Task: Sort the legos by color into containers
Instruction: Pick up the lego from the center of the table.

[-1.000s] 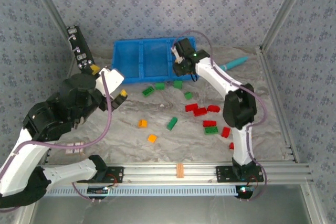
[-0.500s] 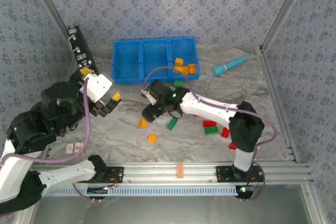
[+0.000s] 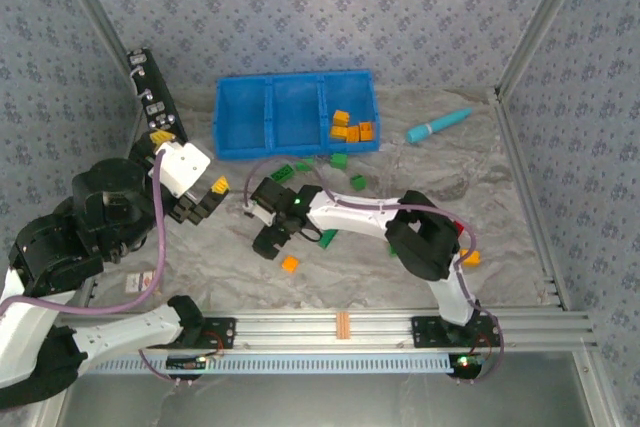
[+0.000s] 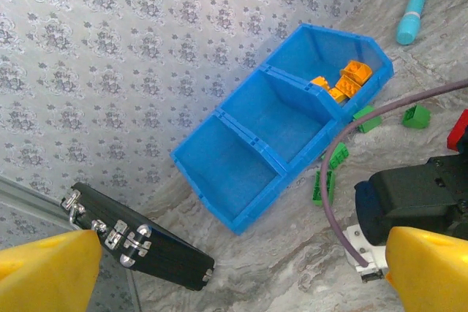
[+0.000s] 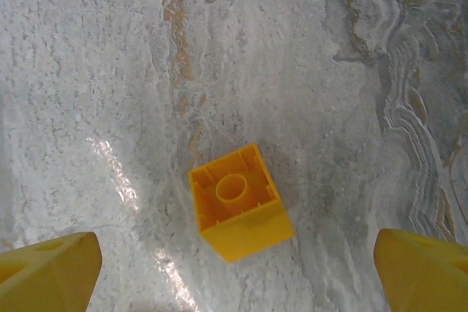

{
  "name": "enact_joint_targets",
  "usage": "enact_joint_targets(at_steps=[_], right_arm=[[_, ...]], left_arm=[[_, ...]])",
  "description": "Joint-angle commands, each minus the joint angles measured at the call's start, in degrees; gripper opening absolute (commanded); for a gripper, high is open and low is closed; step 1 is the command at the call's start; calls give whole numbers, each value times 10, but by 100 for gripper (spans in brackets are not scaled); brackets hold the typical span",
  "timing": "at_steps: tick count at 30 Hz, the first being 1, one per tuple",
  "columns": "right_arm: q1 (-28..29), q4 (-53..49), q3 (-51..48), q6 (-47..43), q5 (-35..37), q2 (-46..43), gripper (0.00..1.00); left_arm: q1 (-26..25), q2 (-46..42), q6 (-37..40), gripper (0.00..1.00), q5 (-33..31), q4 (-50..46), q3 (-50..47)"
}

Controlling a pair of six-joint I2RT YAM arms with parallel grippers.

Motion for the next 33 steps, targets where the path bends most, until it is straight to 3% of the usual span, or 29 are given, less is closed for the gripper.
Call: enact_joint_targets(at_steps=[1,13,18,33], right_arm=[[-9,-19,38,-38,6,23,97],[-29,-28,58,-75,-25,73,92],[-29,-20,46,-79,-31,76,85],[-56,-23,21,-62,-32,53,42]], left_arm=[[-5,-5,-1,100,-1,14,1],[-5,2,8,100,-20,13,7],[-4,9,7,100,-25,13,6],[-4,27,9,100,-33,16,12]])
